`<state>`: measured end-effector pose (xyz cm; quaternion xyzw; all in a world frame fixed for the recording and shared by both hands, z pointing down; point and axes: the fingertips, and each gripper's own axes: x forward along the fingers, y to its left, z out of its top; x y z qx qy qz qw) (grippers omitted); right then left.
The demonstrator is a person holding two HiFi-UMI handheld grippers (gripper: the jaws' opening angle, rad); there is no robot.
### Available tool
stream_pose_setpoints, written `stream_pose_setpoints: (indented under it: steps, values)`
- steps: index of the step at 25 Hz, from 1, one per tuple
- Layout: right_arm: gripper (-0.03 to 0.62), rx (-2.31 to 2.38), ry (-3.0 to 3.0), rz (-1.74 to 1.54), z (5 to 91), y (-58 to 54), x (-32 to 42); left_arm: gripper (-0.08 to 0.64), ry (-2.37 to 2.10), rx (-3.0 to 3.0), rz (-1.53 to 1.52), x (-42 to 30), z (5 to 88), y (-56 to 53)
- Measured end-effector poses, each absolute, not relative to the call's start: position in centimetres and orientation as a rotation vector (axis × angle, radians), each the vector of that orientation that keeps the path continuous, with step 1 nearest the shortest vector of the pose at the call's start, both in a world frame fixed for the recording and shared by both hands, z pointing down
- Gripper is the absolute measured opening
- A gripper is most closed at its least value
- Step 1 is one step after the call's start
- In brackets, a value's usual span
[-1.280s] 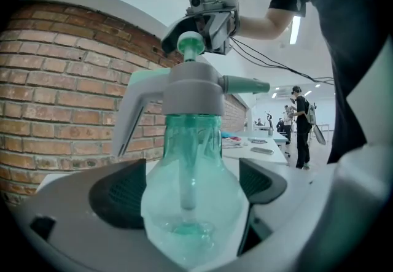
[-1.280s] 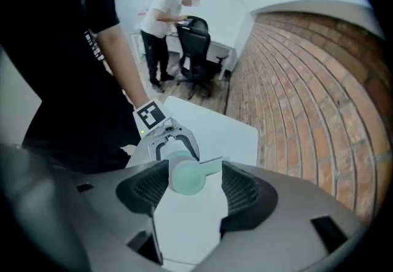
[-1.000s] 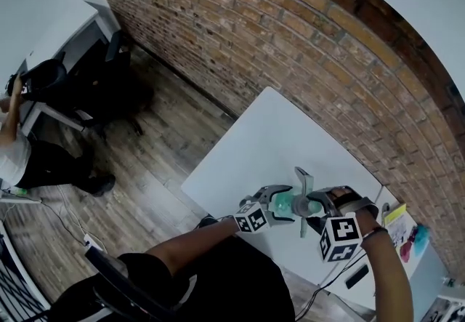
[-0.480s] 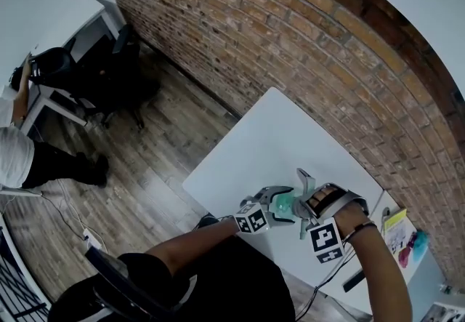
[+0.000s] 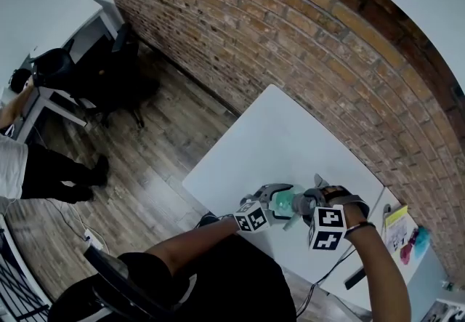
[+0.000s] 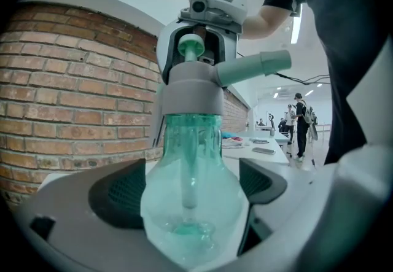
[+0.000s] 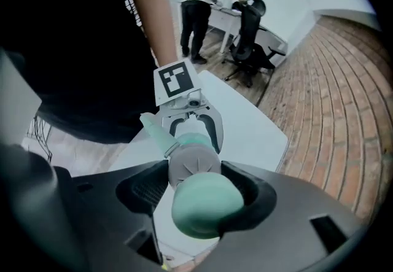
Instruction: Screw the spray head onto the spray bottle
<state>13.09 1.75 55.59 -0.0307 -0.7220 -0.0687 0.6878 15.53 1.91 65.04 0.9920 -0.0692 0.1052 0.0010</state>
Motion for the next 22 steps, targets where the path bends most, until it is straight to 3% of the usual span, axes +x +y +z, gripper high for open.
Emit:
stream_pose_setpoints:
  steps: [22]
  values:
    - [0.263,0.664,-1.717,0.546,55.3,0.3,13.1,0.464,-0.222,3.111,0.326,15.6,64.9,1.9]
